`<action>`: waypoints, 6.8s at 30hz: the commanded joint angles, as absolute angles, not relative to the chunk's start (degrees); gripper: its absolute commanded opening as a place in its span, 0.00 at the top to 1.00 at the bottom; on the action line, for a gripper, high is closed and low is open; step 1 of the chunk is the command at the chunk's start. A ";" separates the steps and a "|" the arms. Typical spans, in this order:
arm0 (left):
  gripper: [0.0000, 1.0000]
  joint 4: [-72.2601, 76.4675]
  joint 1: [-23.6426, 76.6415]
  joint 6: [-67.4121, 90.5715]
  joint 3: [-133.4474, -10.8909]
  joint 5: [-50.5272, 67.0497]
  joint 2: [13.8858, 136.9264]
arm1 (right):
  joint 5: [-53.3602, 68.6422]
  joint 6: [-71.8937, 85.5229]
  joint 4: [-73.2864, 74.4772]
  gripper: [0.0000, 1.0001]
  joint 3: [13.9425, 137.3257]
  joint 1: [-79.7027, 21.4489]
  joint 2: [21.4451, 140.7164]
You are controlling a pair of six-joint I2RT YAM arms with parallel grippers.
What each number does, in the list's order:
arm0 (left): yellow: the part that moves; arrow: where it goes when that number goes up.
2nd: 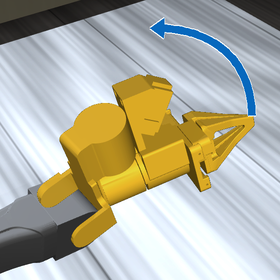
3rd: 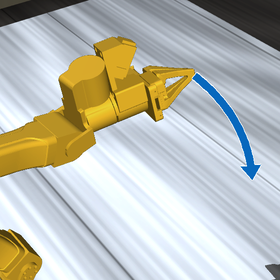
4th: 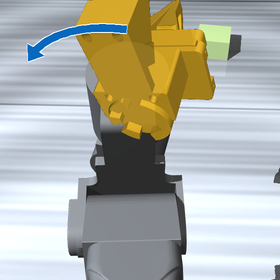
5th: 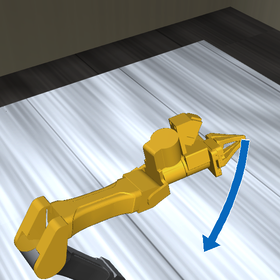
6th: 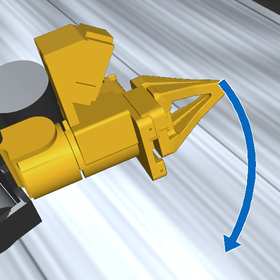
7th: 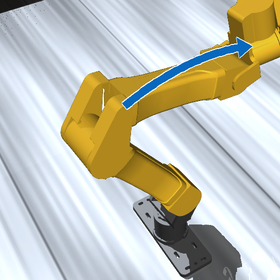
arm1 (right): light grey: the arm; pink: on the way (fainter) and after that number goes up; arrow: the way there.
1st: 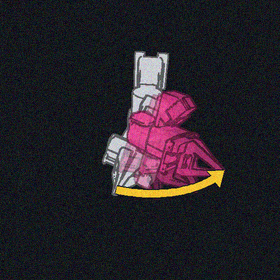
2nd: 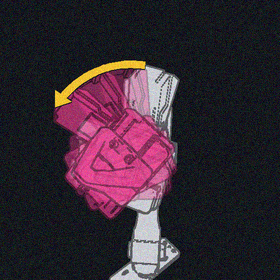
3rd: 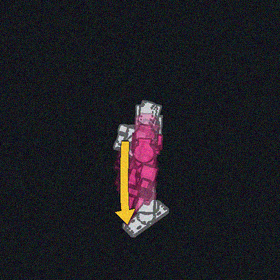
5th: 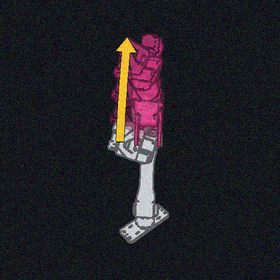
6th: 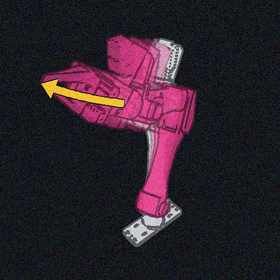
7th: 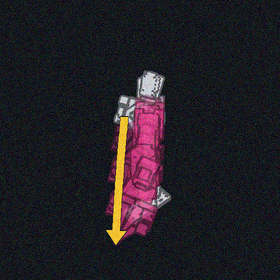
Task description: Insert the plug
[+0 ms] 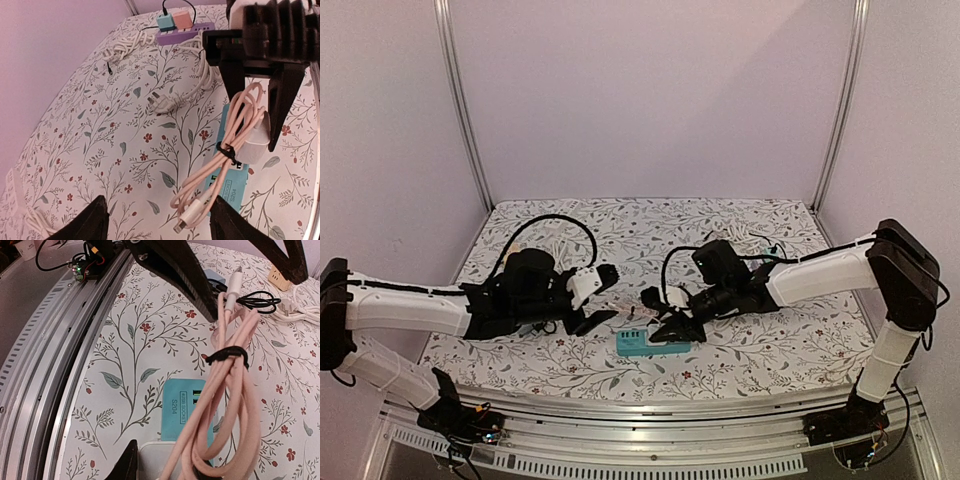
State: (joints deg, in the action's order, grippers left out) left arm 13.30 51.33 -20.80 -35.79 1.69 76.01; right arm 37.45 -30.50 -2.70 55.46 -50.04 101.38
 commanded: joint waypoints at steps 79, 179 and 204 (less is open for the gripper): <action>0.13 -67.39 24.72 -9.79 -66.35 -13.60 90.29 | 28.08 -25.20 5.14 0.01 58.38 -46.10 86.46; 1.00 2.19 63.28 -14.67 -70.49 -26.79 89.48 | 21.23 17.11 -8.46 0.27 52.88 -46.10 72.70; 1.00 3.41 66.09 -18.26 -73.36 -32.14 93.37 | 16.83 22.22 -11.16 0.77 63.13 -48.93 90.14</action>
